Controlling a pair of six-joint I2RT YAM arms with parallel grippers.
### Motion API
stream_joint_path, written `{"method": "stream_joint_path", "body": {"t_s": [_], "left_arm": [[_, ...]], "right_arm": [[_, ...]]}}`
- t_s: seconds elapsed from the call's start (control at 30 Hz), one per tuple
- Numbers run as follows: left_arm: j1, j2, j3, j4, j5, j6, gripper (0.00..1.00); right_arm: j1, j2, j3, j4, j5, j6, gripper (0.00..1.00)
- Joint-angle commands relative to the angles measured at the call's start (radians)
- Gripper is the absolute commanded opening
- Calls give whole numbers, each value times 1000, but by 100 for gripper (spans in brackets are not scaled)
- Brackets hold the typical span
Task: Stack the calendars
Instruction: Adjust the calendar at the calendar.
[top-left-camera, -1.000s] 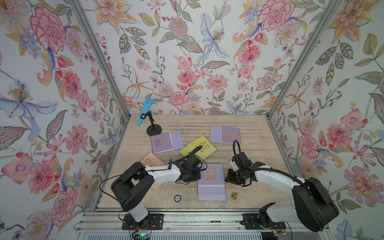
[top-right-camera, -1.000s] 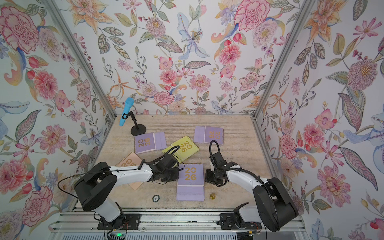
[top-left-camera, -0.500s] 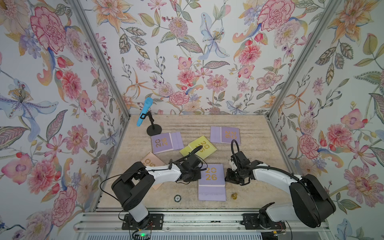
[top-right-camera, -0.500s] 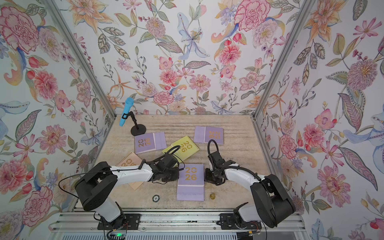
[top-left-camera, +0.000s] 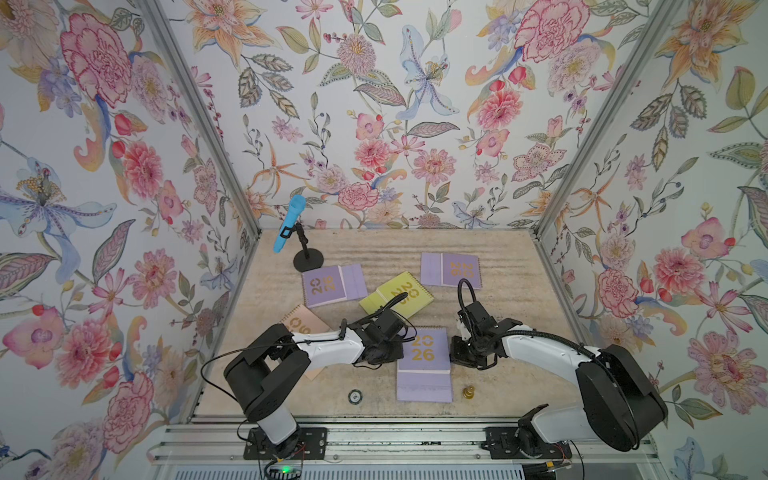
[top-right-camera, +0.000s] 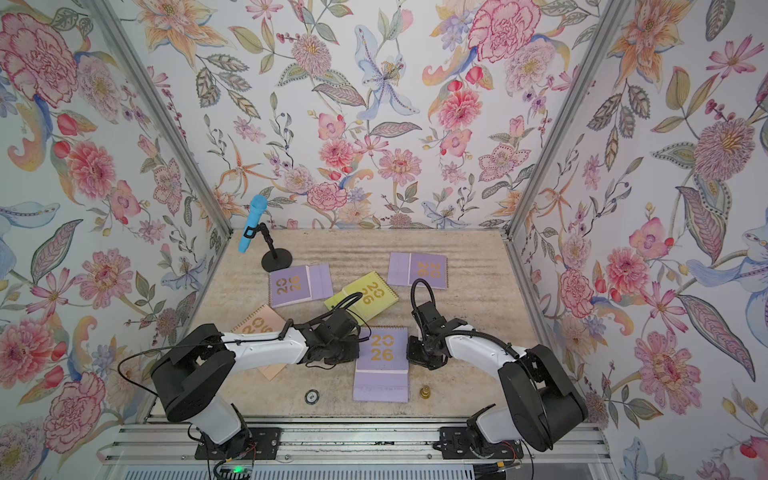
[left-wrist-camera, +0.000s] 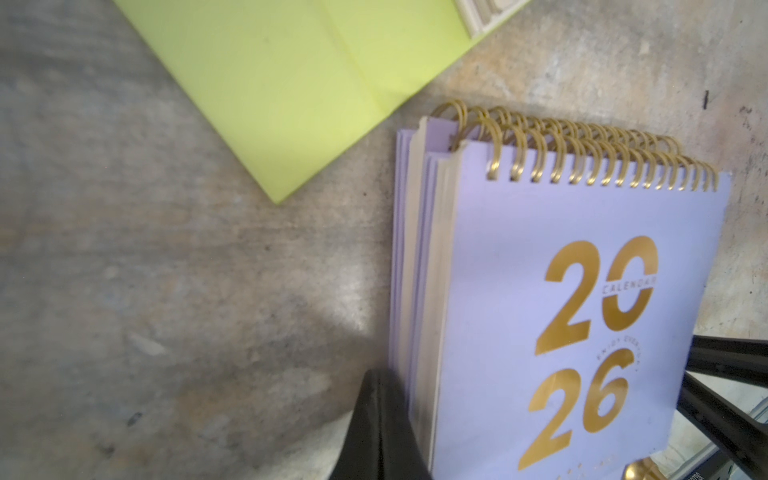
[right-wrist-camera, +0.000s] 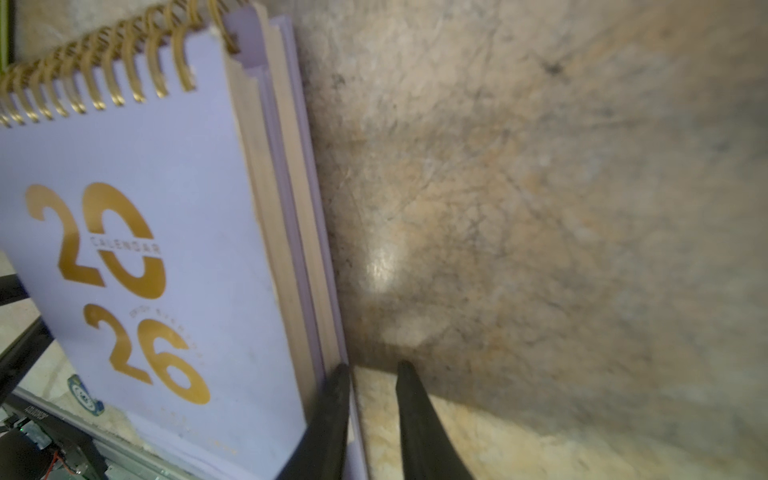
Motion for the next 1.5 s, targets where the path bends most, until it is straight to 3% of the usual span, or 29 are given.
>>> {"method": "stream_joint_path", "body": {"t_s": [0.0, 0.9, 1.2, 1.47], "left_arm": [[-10, -2, 0, -87, -13, -7, 0], [-109, -33, -74, -25, 43, -102, 0], [10, -140, -33, -189, -35, 8, 0], [201, -144, 75, -228, 14, 162, 0]], "right_arm": [[-18, -35, 22, -34, 17, 3, 25], [53, -60, -38, -110, -17, 0, 24], [-56, -172, -12, -125, 8, 7, 28], [-113, -193, 76, -107, 14, 61, 34]]}}
